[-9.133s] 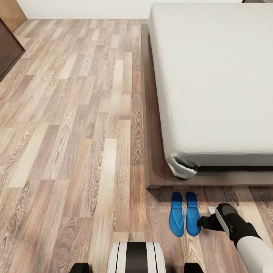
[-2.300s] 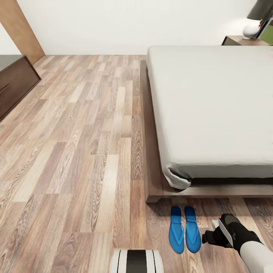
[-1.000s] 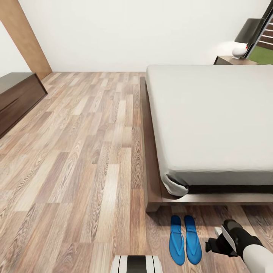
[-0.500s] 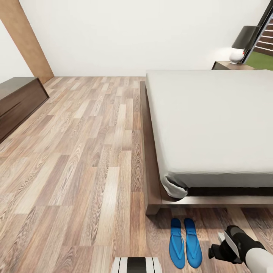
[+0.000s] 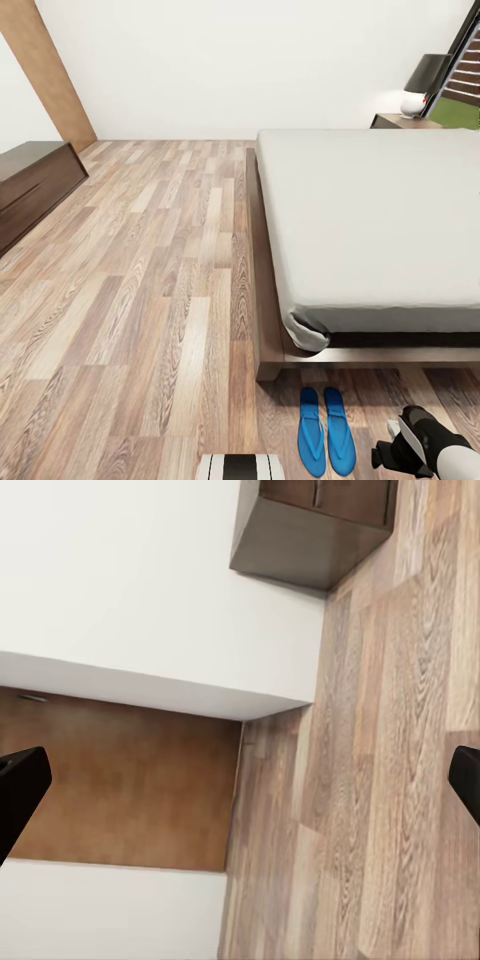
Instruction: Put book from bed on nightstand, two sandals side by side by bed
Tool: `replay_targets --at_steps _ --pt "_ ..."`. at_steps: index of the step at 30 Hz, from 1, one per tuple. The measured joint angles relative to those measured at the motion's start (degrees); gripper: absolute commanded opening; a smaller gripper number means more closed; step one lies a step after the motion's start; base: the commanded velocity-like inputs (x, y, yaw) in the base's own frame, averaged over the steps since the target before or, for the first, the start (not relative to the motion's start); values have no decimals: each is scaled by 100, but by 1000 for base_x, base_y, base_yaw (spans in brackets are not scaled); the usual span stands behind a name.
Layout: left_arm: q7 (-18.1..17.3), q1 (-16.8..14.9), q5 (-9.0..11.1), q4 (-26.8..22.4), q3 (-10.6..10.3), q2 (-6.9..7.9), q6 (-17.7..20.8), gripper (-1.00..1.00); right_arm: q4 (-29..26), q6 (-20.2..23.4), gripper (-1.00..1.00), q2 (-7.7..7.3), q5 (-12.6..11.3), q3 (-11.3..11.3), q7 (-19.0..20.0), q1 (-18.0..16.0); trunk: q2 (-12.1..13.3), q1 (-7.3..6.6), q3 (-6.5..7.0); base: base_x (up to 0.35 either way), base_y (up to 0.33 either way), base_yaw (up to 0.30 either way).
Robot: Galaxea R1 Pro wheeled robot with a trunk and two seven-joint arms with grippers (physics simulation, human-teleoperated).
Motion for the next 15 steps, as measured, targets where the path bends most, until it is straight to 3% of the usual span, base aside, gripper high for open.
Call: replay_targets --at_steps 5,8,15 --pt "-5 1 1 0 -5 0 -6 100 3 -1 100 -5 38 10 -1 54 4 -7 67 0 0 0" --pt "-5 7 1 6 -7 0 -8 100 5 -5 100 -2 172 29 -7 96 4 -7 67 0 0 0" --pt "-4 9 3 107 -6 0 -14 100 9 -5 100 4 506 40 -16 131 13 -26 222 0 0 0"
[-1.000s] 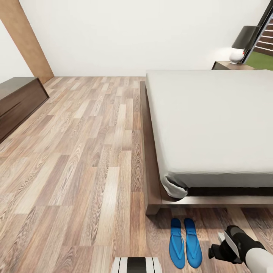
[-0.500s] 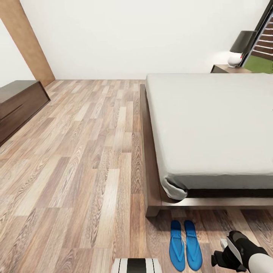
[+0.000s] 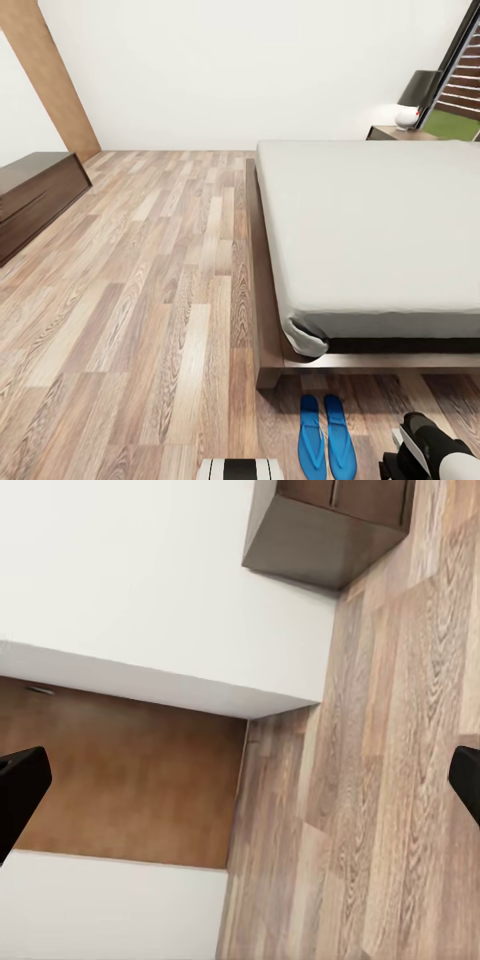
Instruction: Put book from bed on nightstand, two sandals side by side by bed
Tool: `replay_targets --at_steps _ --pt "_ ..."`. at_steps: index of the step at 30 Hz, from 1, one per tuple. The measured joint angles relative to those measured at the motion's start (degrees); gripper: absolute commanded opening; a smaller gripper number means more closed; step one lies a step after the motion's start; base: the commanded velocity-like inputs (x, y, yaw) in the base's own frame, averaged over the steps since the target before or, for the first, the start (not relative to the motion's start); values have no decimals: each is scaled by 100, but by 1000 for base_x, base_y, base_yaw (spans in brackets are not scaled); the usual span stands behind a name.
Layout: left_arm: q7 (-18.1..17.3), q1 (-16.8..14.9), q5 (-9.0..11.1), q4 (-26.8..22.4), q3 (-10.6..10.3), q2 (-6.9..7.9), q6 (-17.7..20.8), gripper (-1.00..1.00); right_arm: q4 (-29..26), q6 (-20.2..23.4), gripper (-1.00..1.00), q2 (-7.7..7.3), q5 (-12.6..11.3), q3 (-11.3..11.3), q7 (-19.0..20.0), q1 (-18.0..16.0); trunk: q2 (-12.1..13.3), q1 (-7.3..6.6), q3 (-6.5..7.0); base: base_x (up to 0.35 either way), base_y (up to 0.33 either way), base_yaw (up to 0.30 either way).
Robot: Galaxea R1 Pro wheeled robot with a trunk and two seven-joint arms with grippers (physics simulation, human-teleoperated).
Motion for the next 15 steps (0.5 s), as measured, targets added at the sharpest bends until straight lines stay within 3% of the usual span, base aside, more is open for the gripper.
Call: replay_targets --at_steps 7,15 --pt "-2 3 2 85 -2 0 -33 100 -1 4 100 1 131 2 9 8 3 -5 45 0 0 0" --pt "-6 2 -2 198 -2 1 -152 100 -56 6 100 14 191 3 52 12 13 -26 222 0 0 0"
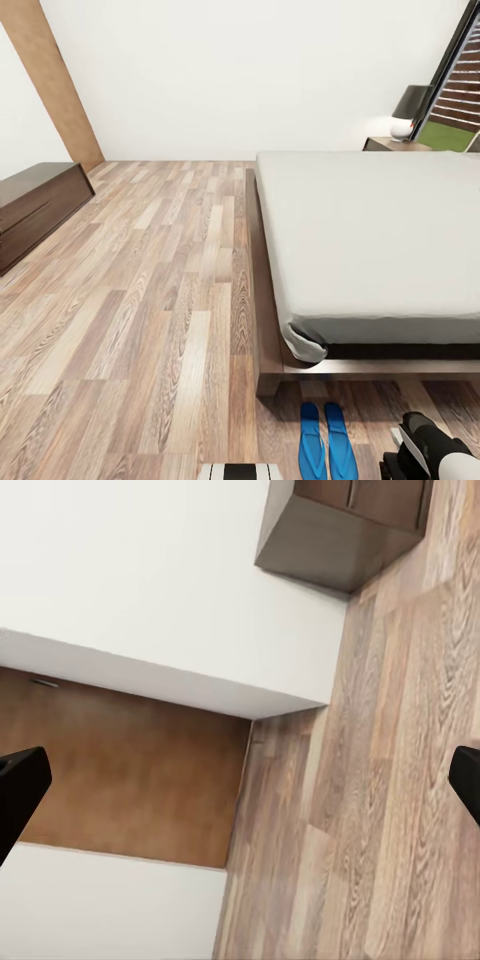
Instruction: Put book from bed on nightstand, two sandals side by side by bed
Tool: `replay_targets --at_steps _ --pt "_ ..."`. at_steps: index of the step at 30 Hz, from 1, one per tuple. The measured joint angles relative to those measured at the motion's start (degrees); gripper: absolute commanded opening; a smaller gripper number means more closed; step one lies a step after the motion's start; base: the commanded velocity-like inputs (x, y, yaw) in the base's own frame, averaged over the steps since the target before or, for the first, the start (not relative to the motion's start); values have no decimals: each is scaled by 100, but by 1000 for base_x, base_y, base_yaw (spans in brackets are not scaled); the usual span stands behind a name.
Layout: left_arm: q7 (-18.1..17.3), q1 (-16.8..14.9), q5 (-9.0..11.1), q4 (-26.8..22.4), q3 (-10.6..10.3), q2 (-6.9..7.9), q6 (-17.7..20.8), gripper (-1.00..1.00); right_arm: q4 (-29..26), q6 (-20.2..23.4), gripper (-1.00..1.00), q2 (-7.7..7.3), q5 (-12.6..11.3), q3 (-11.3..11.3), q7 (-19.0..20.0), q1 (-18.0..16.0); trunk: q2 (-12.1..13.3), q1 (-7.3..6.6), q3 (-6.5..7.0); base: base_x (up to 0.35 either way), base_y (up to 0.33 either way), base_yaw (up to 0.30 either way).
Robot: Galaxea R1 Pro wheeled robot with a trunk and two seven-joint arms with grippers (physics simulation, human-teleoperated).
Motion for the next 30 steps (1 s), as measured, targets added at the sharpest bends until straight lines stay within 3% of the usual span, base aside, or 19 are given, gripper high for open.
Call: replay_targets --at_steps 21,30 --pt "-115 5 -1 178 0 -7 -34 100 -60 -8 100 38 8 -5 -22 1 28 -54 466 0 0 0" --pt "-119 11 -3 186 0 -8 -33 100 3 -47 100 -2 18 -7 -41 27 29 -54 466 0 0 0"
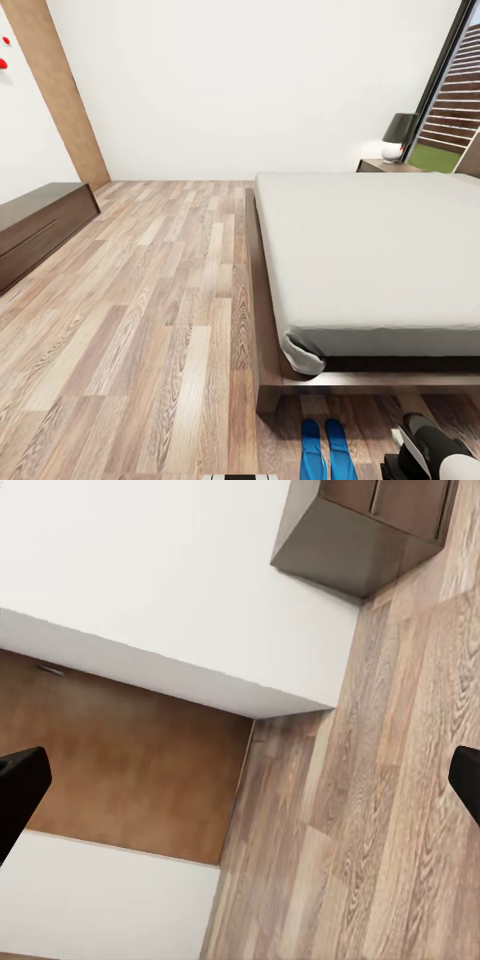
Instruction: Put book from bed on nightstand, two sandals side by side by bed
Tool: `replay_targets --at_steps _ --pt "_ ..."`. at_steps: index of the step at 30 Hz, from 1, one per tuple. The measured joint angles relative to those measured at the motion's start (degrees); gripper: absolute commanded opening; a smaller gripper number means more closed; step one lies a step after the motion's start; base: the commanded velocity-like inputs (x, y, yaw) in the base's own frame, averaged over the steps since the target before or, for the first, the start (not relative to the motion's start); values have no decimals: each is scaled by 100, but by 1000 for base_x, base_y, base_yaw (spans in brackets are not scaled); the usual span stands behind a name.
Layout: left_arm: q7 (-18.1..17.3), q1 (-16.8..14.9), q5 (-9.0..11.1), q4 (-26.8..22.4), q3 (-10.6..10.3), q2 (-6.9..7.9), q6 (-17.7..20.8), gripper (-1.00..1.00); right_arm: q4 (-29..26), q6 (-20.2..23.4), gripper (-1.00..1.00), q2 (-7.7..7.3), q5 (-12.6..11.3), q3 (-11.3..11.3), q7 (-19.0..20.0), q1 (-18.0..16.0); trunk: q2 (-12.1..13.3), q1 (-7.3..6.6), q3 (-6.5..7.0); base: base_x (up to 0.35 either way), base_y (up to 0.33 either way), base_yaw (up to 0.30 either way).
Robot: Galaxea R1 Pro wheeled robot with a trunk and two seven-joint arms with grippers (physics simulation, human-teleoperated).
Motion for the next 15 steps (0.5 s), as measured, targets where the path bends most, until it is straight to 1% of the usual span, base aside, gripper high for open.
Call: replay_targets --at_steps 2,5,10,15 --pt "0 1 0 0 0 0 -1 100 4 -39 100 -4 2 0 -4 35 0 0 0 0 0 0" --pt "-1 3 1 -2 0 0 -5 100 12 -199 100 -14 3 0 -12 193 4 -8 66 0 0 0" --pt "-1 4 1 -2 0 0 -8 100 18 -333 100 -19 4 -1 -17 314 10 -21 177 0 0 0" --pt "-1 6 2 -1 -1 0 -15 100 25 -434 100 -25 10 4 -20 400 11 -21 177 0 0 0"
